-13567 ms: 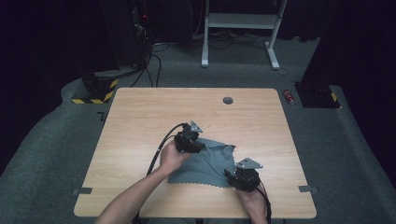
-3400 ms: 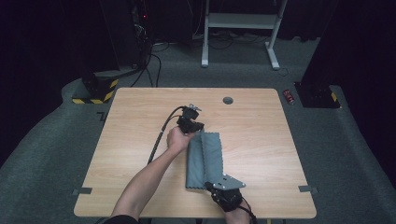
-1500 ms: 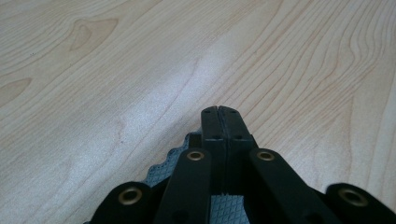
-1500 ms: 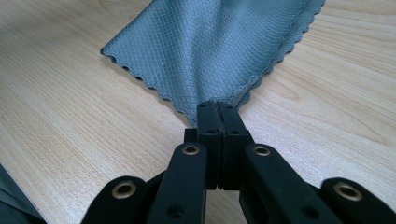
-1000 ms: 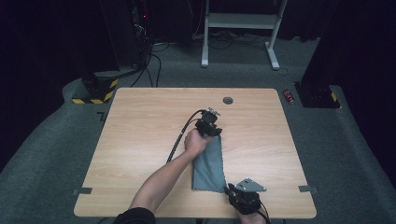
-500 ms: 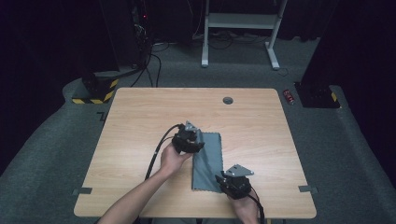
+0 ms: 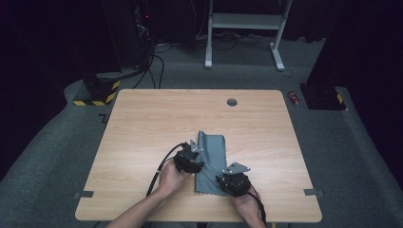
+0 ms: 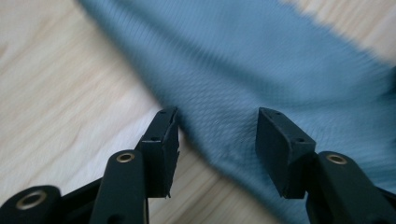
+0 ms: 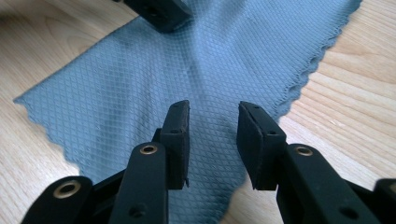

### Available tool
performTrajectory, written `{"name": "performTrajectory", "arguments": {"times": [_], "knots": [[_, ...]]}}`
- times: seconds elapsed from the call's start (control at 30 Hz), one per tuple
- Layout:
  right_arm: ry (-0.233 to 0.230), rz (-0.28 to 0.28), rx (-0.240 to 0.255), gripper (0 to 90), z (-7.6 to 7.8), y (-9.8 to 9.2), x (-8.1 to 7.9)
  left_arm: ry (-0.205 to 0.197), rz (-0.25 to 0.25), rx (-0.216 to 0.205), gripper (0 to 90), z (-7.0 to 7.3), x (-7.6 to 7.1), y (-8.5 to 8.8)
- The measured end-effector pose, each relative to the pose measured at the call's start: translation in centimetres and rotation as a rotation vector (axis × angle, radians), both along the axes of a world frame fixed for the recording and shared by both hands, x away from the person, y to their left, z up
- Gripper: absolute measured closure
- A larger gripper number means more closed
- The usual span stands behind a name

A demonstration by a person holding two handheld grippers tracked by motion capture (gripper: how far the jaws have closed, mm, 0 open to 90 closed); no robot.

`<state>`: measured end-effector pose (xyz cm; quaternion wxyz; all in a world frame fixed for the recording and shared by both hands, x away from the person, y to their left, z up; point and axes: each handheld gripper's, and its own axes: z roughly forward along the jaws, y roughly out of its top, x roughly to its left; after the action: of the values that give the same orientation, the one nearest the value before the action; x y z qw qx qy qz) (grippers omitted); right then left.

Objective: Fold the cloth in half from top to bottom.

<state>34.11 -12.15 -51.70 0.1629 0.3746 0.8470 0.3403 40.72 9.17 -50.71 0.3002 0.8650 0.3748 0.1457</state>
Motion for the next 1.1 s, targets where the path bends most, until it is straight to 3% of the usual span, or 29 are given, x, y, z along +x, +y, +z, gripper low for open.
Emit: {"name": "performTrajectory", "arguments": {"times": [0.2,0.27,0.33,0.37,0.47,0.6,0.73,0.93,1.1], "knots": [[0.000,0.043,0.000,64.1,0.0,-0.6,0.4,-0.003,0.082,0.027,49.6,0.4,-0.7,1.3],[-0.002,0.054,0.002,64.1,0.0,-0.7,0.5,0.006,0.086,-0.010,50.1,0.7,-1.6,1.4],[-0.001,0.065,0.005,64.1,0.0,-0.8,0.5,0.016,0.065,-0.089,49.9,1.2,-2.9,1.3],[-0.006,0.068,0.007,64.1,-0.1,-0.8,0.6,0.016,0.049,-0.104,49.6,1.3,-3.5,1.1],[-0.007,0.073,0.009,64.1,-0.1,-0.9,0.6,0.024,0.020,-0.098,47.7,1.2,-4.9,0.2],[-0.012,0.074,0.013,64.1,-0.2,-1.0,0.6,0.026,0.010,-0.003,47.3,0.1,-5.8,-0.1],[-0.005,0.077,0.013,64.1,-0.1,-1.0,0.7,-0.015,0.010,0.022,47.0,0.0,-6.7,0.6],[0.005,0.093,0.001,64.1,0.0,-1.0,0.9,0.021,0.038,-0.022,46.2,-0.2,-7.0,1.7],[0.008,0.100,-0.004,63.7,0.1,-1.0,1.0,0.022,0.029,-0.028,46.6,-0.1,-7.4,2.0]]}}
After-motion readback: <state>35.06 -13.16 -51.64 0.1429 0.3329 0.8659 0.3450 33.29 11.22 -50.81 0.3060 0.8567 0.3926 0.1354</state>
